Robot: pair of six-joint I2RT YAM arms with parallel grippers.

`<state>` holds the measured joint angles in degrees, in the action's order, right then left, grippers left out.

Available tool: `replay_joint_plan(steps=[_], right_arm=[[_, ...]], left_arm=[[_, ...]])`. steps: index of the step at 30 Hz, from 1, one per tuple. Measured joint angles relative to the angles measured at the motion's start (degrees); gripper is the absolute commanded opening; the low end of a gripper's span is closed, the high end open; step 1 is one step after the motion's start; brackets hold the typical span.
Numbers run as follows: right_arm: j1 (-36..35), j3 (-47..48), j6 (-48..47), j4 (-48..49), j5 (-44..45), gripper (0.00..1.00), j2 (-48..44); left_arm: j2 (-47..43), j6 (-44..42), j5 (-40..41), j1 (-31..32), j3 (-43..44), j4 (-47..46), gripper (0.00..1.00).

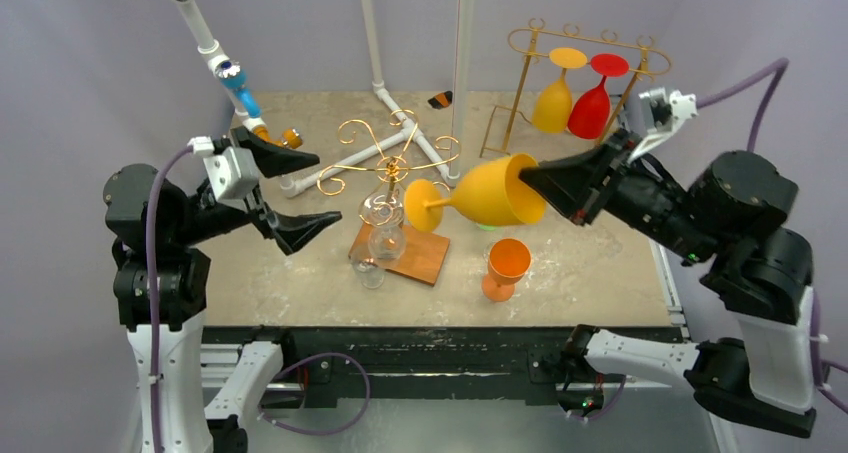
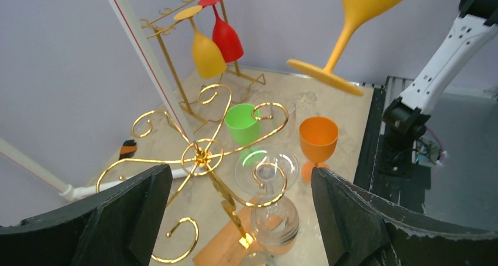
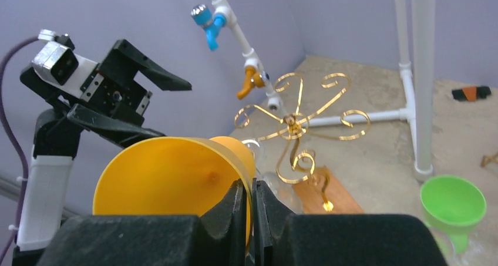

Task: Place the wine glass upside down on the wine glass rack
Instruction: Turn the wine glass upside down at the wine rack.

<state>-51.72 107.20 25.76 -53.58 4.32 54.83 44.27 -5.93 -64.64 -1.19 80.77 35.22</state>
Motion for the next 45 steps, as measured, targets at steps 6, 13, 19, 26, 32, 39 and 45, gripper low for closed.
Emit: replay_joint_plan(steps=[6, 13, 19, 26, 32, 39, 45], right_arm=[[-0.02, 0.39, -1.49, 11.65, 0.0, 0.0, 8.55], [-0.02, -3.52, -2.23, 22.25, 1.84, 0.0, 10.73], [-0.96, -3.48, -2.51, 28.74, 2.34, 0.0, 11.54], [-5.55, -3.04, -4.04, 32.48, 4.37, 0.0, 15.45], [-9.75, -3.8, -5.53, 36.02, 6.73, 0.0, 17.0], [-12.07, -8.17, -7.37, 40.74, 7.74, 0.0, 16.28], [-12.74, -11.52, -9.38, 42.75, 8.79, 0.0, 15.67]], left_arm=[[5.55, 18.14, -0.98, -0.07, 2.32, -12.04, 1.0], [11.34, 30.16, -0.48, -0.2, 4.63, -19.91, 0.98], [11.76, 31.89, 1.55, -0.2, 4.63, -21.42, 0.83], [13.64, 34.64, 2.47, -0.2, 4.63, -24.39, 0.62], [14.91, 35.95, 3.76, -0.31, 4.61, -26.29, 0.23], [15.96, 36.44, 7.1, -0.61, 4.61, -27.71, 0.0], [17.27, 36.85, 7.67, -1.05, 4.61, -28.46, 0.0]])
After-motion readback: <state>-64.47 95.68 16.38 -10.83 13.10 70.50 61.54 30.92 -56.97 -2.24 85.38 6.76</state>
